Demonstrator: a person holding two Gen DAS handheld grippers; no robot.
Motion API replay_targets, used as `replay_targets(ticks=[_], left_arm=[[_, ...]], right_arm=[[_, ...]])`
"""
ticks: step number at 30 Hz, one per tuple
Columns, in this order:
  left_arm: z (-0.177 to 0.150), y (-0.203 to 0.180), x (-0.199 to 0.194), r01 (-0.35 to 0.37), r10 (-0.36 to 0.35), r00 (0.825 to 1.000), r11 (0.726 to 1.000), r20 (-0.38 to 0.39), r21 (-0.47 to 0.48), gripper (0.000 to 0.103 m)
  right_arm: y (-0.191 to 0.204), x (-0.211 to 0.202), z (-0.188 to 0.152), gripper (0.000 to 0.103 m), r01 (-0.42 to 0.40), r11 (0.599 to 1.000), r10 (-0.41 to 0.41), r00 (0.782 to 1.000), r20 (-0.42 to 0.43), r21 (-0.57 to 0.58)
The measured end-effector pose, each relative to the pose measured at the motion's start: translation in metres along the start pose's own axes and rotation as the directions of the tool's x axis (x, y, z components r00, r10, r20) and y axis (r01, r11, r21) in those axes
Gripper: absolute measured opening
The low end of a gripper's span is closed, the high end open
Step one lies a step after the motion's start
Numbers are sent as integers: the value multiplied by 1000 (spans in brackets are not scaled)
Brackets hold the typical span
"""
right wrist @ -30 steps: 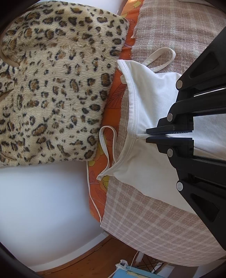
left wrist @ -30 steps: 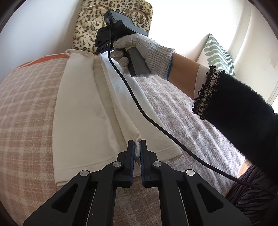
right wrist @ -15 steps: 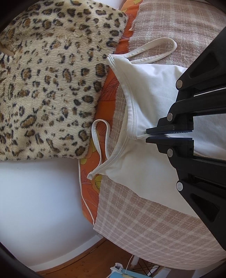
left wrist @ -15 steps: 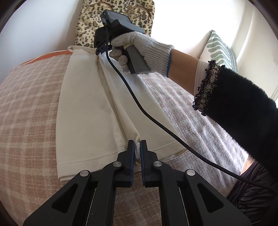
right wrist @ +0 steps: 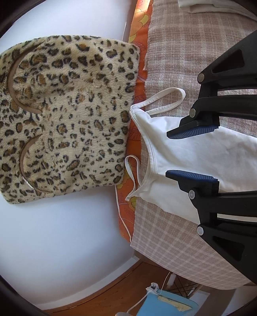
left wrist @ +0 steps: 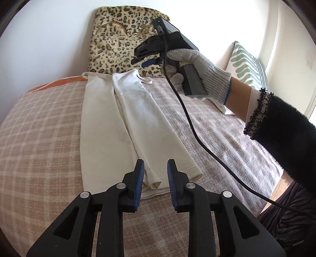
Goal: Fold small clothes
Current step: 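Open both grippers and lift them off the camisole, then grip the camisole hem with the left gripper while the right gripper grips the hem too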
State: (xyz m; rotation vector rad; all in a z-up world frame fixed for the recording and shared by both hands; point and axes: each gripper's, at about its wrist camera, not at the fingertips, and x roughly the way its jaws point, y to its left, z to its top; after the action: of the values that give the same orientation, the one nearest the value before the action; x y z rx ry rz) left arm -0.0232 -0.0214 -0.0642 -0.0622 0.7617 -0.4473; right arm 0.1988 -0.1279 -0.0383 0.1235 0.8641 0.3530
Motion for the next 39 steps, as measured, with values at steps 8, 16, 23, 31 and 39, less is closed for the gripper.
replay_targets(ticks=[8,16,23,31,39], left_arm=[[4,36,-10,-30,30,1000,996,1,-86,24],[9,72,-7,18,-31,998,975,-58,-220,39],[-7,85,7,44,-96,979,959,-178,-279,39],[-24,99,15,87,-177,965,914,-194,-396,36],[-22,95,18,91,-149,976,943,-160,-320,5]], right_arm=[[-7,-53,-46,35,-2,1000,1,1000,-25,-30],[0,-101,-112,35,-55,998,54,996,-70,-11],[0,-117,-188,35,-105,990,121,976,-181,92],[0,-114,-238,35,-209,953,260,936,-236,219],[11,-105,-247,23,-267,940,318,912,-260,211]])
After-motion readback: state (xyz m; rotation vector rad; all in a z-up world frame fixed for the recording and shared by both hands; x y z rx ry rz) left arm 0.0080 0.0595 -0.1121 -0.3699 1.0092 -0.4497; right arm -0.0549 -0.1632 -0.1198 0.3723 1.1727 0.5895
